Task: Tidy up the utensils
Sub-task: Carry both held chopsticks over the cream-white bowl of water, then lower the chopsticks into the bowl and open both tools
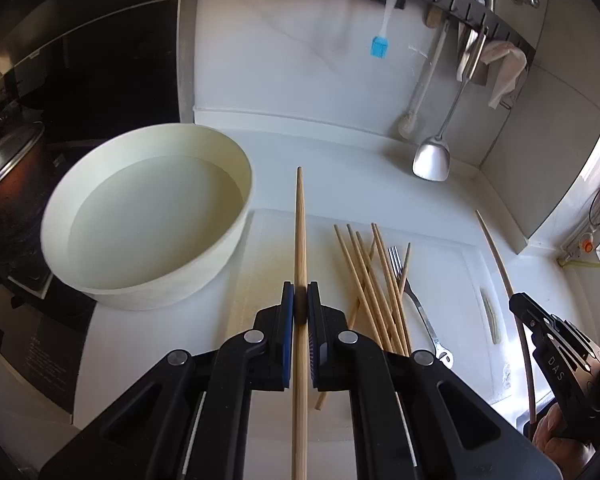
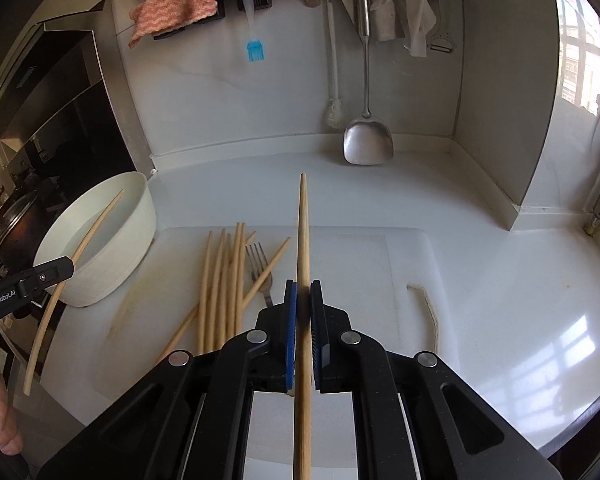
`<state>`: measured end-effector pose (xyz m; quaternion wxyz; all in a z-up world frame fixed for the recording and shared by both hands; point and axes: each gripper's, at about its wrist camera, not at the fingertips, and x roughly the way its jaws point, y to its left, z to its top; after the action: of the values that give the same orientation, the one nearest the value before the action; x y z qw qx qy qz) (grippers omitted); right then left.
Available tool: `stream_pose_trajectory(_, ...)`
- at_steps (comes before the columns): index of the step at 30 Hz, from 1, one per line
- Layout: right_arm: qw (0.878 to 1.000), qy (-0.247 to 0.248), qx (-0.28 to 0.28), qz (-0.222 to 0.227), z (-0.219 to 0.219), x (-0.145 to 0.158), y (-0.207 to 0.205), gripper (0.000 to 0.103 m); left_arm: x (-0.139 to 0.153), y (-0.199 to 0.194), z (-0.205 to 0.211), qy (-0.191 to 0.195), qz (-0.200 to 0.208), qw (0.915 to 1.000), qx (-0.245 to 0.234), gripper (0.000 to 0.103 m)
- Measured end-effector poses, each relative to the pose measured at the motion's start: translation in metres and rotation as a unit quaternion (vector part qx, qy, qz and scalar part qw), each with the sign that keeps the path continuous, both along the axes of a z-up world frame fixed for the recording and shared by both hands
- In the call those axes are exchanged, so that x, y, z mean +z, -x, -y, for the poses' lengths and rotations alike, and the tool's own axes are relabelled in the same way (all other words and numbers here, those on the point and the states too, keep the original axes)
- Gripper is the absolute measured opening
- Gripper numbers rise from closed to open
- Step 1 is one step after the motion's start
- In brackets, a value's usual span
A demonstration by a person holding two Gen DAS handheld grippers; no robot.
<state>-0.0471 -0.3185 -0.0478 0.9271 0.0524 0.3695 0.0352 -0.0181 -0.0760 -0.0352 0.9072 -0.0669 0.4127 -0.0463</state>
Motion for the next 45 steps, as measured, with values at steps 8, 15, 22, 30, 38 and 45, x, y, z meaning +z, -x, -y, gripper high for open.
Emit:
stream_pose_trajectory(8,0.997,-0.022,0.073,0.025,-0.078,0.052,-0.02,0.007,0.039,0.004,-0.074,-0.01,0.019,0.9983,0.054,0.007)
stream_pose_trajectory(15,0.993,-0.041,0.109,0.024,-0.181,0.057,-0.066,0.006,0.039,-0.035,-0.159,-0.002,0.018,0.9977,0.066,0.007)
stream_pose_trajectory(22,0.993,-0.057,0.106,-0.001,-0.27,0.044,-0.116,0.007,0.019,-0.096,-0.216,0.014,0.0,0.9993,0.034,0.007)
stream_pose_trajectory(30,0.991,-0.082,0.093,-0.06,-0.313,0.004,-0.167,0.006,-0.017,-0.145,-0.237,0.034,-0.037,0.9986,0.016,0.007)
stream_pose_trajectory(38,0.984,-0.093,0.087,-0.128,-0.325,-0.034,-0.207,0.006,-0.051,-0.179,-0.237,0.038,-0.079,0.9961,0.008,0.007)
stream_pose_trajectory(45,0.979,-0.086,0.082,-0.168,-0.327,-0.055,-0.226,0.007,-0.068,-0.192,-0.238,0.043,-0.108,0.9933,0.004,0.007)
